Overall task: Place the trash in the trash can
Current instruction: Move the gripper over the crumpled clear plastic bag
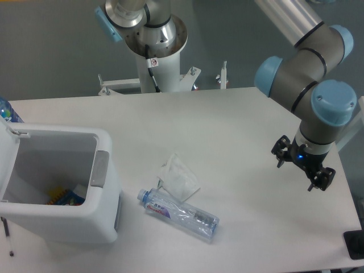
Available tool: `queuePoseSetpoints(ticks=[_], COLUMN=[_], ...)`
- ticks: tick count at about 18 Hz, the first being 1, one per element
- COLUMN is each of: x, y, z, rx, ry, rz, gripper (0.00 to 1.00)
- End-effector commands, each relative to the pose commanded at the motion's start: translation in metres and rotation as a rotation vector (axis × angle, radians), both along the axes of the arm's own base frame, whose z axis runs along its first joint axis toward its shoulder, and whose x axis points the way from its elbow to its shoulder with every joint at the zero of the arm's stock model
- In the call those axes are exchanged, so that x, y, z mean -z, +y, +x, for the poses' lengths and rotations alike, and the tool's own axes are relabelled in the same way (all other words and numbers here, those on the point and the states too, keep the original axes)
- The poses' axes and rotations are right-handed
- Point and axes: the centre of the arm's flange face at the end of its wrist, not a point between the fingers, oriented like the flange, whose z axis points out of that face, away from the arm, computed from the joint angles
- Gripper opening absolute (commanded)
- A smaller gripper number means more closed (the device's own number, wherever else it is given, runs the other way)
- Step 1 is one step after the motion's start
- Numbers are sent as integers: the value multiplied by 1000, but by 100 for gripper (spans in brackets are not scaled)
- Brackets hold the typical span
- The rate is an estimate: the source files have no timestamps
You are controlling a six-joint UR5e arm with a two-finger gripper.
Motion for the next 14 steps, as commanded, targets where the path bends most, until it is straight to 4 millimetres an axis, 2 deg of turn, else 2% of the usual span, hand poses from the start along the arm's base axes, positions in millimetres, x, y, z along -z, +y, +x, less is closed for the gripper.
queuePoseSetpoints(ticks=[8, 11, 14], x=[3, 17, 32], y=[2, -1, 9], z=[4, 14, 35], rx=[7, -3, -109], ry=[-3, -23, -46], rz=[3, 2, 0], gripper=[100, 100, 100])
